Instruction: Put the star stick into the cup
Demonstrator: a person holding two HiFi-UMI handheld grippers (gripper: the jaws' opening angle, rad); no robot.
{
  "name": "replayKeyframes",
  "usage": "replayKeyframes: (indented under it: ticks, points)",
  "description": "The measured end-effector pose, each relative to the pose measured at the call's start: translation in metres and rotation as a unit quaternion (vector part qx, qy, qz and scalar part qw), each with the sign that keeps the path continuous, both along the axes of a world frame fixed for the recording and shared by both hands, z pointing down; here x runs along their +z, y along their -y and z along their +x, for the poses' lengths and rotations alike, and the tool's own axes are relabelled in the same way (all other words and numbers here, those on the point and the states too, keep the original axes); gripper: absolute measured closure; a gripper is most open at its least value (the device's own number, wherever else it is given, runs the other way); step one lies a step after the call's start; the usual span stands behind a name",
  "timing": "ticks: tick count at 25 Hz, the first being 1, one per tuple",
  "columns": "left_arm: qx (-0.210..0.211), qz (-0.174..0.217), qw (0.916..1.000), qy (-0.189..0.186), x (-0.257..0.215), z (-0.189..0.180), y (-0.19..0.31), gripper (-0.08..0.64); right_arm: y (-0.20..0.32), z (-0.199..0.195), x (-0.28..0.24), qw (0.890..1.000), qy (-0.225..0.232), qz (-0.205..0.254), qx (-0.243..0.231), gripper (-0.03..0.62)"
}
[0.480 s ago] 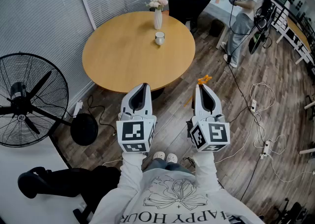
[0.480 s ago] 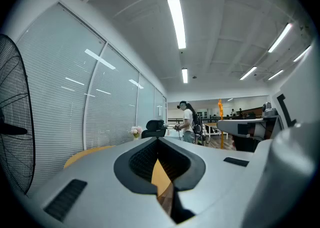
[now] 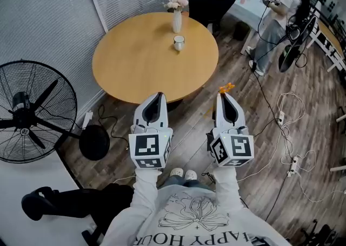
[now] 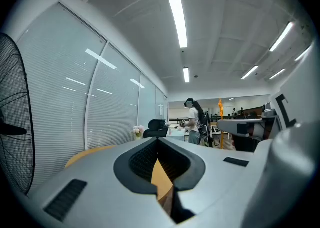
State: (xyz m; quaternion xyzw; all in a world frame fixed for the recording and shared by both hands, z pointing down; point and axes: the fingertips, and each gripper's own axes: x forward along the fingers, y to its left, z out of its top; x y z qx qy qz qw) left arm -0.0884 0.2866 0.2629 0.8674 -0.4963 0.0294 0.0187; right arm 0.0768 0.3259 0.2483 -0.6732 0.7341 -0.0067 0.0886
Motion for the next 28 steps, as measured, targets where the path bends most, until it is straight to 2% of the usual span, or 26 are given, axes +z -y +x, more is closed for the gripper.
replayKeyframes:
  ticks: [8,19,28]
  points:
    - [0.003,0.002,1.0000,-0.003,0.005,-0.004,0.028,0.554,0.033,-0.004,0.004,1.000,0.009,0.004,0.003,0.578]
    - [-0.015,-0.007,0.9998,-0.006,0.016,-0.024,0.056,0.554,0.064,-0.015,0.009,1.000,0.005,0.001,-0.003,0.577]
    - [-0.030,-0.010,0.9995,-0.010,0.022,-0.014,0.093,0.554,0.102,-0.002,0.013,1.000,0.000,-0.002,-0.015,0.578]
